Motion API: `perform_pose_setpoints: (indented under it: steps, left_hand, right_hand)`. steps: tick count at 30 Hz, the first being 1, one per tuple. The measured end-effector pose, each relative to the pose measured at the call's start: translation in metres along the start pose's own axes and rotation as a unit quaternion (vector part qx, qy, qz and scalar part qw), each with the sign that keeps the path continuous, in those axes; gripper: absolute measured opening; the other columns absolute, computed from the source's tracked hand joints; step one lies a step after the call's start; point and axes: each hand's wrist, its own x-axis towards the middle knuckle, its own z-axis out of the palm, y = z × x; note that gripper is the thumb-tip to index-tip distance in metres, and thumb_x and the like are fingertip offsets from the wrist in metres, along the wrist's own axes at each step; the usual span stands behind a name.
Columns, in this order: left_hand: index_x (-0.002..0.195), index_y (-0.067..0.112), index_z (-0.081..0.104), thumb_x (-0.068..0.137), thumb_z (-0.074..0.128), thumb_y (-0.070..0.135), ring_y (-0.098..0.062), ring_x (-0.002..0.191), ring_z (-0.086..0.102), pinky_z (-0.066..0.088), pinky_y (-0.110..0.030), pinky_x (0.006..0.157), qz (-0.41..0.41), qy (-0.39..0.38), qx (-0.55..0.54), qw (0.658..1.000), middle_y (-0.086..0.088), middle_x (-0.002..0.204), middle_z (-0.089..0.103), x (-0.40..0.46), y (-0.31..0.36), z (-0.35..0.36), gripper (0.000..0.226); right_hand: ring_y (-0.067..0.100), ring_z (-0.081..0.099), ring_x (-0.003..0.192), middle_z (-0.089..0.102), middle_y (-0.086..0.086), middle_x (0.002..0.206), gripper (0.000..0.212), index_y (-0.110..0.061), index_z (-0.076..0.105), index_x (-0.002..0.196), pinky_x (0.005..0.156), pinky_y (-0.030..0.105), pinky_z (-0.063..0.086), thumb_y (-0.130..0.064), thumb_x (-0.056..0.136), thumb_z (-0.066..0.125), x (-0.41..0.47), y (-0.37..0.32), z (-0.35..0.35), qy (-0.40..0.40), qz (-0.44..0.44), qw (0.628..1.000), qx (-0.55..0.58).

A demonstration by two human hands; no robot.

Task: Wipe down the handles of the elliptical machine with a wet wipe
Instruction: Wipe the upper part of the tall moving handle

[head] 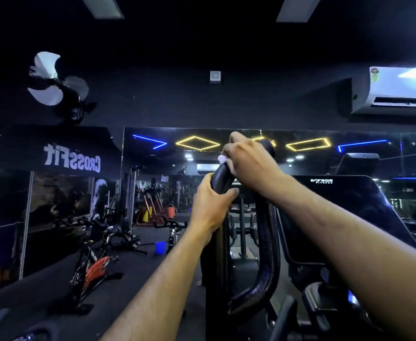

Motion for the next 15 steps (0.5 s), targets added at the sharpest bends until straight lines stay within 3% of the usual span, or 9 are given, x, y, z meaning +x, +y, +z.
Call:
perform_pose_setpoints:
  steps: [3, 5, 7, 10, 13, 15]
  left_hand:
    - [0.118, 0.024, 0.066, 0.096, 0.066, 0.031, -0.013, 0.096, 0.068, 0.049, -0.027, 0.078, -0.007, -0.032, -0.055, 0.998, 0.002, 0.107, 0.074, -0.001, -0.004, -0.003, 0.023]
    - [0.115, 0.019, 0.069, 0.095, 0.05, 0.05, -0.021, 0.102, 0.067, 0.049, -0.037, 0.083, -0.025, -0.038, -0.122, 0.991, -0.006, 0.11, 0.075, -0.002, -0.008, -0.005, 0.041]
    - [0.105, 0.005, 0.066, 0.088, 0.038, 0.061, -0.029, 0.085, 0.06, 0.043, -0.041, 0.072, -0.066, -0.029, -0.178, 0.981, -0.021, 0.097, 0.07, -0.001, -0.009, -0.005, 0.065]
    - [0.093, 0.007, 0.069, 0.104, 0.032, 0.057, -0.026, 0.068, 0.055, 0.041, -0.035, 0.059, -0.106, -0.012, -0.214, 0.971, -0.017, 0.078, 0.062, -0.001, -0.01, -0.005, 0.062]
    - [0.107, 0.003, 0.071, 0.112, 0.028, 0.049, -0.019, 0.062, 0.06, 0.046, -0.025, 0.052, -0.117, -0.021, -0.212, 0.97, -0.015, 0.081, 0.066, 0.004, -0.016, -0.004, 0.063]
    - [0.105, 0.006, 0.072, 0.113, 0.027, 0.046, -0.015, 0.065, 0.063, 0.05, -0.022, 0.053, -0.108, -0.025, -0.198, 0.974, -0.011, 0.083, 0.069, 0.006, -0.021, -0.003, 0.061]
  right_hand:
    - [0.015, 0.053, 0.085, 0.054, 0.008, 0.109, 0.018, -0.007, 0.069, 0.107, 0.074, 0.023, 0.042, -0.004, 0.089, 0.064, -0.009, -0.01, -0.007, -0.061, -0.113, 0.992, -0.016]
    - [0.013, 0.051, 0.081, 0.055, 0.009, 0.105, 0.023, -0.007, 0.068, 0.105, 0.071, 0.022, 0.044, 0.0, 0.084, 0.069, -0.019, 0.0, -0.016, -0.094, -0.155, 0.983, 0.006]
    - [0.022, 0.06, 0.077, 0.056, 0.012, 0.1, 0.022, -0.005, 0.068, 0.1, 0.067, 0.033, 0.051, 0.003, 0.079, 0.071, -0.025, 0.013, -0.019, -0.07, -0.14, 0.988, 0.0]
    - [0.035, 0.062, 0.076, 0.054, 0.016, 0.099, 0.004, 0.001, 0.065, 0.089, 0.066, 0.045, 0.053, 0.002, 0.085, 0.065, -0.013, 0.013, -0.013, -0.01, -0.038, 0.999, -0.006]
    - [0.029, 0.061, 0.087, 0.055, 0.012, 0.105, 0.01, -0.001, 0.068, 0.096, 0.076, 0.032, 0.047, -0.003, 0.094, 0.059, -0.004, -0.009, 0.0, 0.009, 0.023, 1.0, 0.003]
    - [0.025, 0.06, 0.09, 0.055, 0.01, 0.105, 0.013, -0.003, 0.071, 0.102, 0.076, 0.027, 0.045, -0.004, 0.094, 0.061, -0.011, -0.02, 0.004, 0.001, -0.002, 1.0, 0.031]
